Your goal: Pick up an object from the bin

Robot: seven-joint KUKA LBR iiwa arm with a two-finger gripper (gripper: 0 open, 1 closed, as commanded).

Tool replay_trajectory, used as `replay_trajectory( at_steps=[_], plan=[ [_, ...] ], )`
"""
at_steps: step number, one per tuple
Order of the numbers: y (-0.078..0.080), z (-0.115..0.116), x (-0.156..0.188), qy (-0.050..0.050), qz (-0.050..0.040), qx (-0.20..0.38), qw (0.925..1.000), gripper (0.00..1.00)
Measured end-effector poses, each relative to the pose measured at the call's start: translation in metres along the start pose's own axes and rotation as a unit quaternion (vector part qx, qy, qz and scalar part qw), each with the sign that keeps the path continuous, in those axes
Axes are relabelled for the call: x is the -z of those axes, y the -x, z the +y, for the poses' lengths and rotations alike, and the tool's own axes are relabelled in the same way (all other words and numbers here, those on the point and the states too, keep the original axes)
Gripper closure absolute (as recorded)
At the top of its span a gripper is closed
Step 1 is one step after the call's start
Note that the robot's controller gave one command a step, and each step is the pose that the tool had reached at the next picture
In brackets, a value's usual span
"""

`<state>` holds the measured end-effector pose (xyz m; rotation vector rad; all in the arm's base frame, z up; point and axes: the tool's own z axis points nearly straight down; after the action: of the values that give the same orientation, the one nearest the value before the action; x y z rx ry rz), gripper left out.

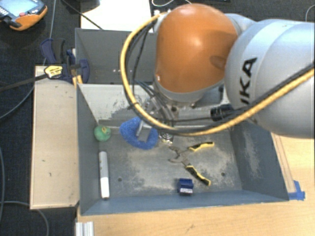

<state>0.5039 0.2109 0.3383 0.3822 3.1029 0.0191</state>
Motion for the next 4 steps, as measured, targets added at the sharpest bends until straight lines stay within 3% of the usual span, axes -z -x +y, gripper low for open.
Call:
replay_trajectory(
  at_steps=[1,2,3,4],
  plan=[
    [0.04,-0.009,-0.127,-0.001,0.0014,0.086,0.9963,1.0],
    [0.042,-0.058,-0.195,-0.003,0.0039,0.123,0.9924,1.0],
    [0.01,-0.063,-0.263,-0.003,0.0045,0.091,0.9958,1.0],
    [0.044,-0.086,-0.202,-0.002,0.0007,0.233,0.9725,1.0]
  ],
)
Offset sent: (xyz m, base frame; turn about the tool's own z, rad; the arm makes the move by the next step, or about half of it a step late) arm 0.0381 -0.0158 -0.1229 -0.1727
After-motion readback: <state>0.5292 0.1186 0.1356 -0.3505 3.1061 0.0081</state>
